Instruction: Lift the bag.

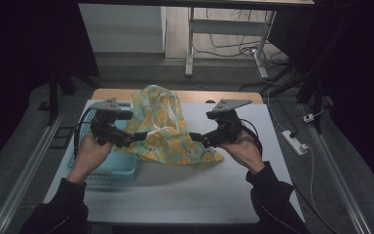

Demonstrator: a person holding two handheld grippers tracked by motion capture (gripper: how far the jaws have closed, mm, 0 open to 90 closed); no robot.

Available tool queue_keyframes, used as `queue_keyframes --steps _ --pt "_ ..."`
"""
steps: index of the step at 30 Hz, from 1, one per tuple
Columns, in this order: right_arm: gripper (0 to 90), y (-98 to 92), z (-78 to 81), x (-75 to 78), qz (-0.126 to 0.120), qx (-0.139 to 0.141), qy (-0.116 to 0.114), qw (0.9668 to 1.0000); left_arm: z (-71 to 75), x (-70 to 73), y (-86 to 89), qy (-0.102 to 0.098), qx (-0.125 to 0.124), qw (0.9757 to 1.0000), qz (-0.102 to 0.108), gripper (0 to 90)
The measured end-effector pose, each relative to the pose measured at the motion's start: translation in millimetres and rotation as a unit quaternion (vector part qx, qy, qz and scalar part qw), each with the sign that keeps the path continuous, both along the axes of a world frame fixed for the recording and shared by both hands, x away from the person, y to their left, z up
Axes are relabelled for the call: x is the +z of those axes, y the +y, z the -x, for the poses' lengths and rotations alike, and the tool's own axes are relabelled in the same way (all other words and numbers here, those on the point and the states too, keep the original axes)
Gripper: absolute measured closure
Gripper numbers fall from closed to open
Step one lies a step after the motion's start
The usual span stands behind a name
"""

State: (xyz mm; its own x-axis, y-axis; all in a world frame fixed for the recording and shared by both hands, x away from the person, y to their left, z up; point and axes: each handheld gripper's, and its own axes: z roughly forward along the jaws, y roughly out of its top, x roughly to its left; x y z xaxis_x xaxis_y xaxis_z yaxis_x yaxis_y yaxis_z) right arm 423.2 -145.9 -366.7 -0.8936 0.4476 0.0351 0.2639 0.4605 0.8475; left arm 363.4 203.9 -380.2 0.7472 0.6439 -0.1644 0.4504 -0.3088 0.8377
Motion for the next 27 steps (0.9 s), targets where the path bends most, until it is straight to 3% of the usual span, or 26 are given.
queue_keyframes --steps 11,18,24,27 --pt "0.3 -10.0 7.9 -21.1 0.001 -0.003 0.005 1.0 20.0 -19.3 -2.1 -0.01 0.017 0.9998 -0.002 0.0" --pt "0.0 -18.1 13.1 -33.0 -0.005 -0.018 -0.004 0.9998 28.8 -35.0 -7.5 -0.006 0.023 0.9997 0.003 0.0" --pt "0.0 -19.4 18.4 -37.8 -0.002 -0.019 -0.015 0.9997 35.1 -49.9 -7.0 -0.002 0.027 0.9993 0.025 0.0" --pt "0.0 -18.7 22.2 -40.3 -0.002 -0.017 -0.018 0.9997 38.3 -55.6 -6.6 0.001 0.033 0.9993 0.018 0.0"
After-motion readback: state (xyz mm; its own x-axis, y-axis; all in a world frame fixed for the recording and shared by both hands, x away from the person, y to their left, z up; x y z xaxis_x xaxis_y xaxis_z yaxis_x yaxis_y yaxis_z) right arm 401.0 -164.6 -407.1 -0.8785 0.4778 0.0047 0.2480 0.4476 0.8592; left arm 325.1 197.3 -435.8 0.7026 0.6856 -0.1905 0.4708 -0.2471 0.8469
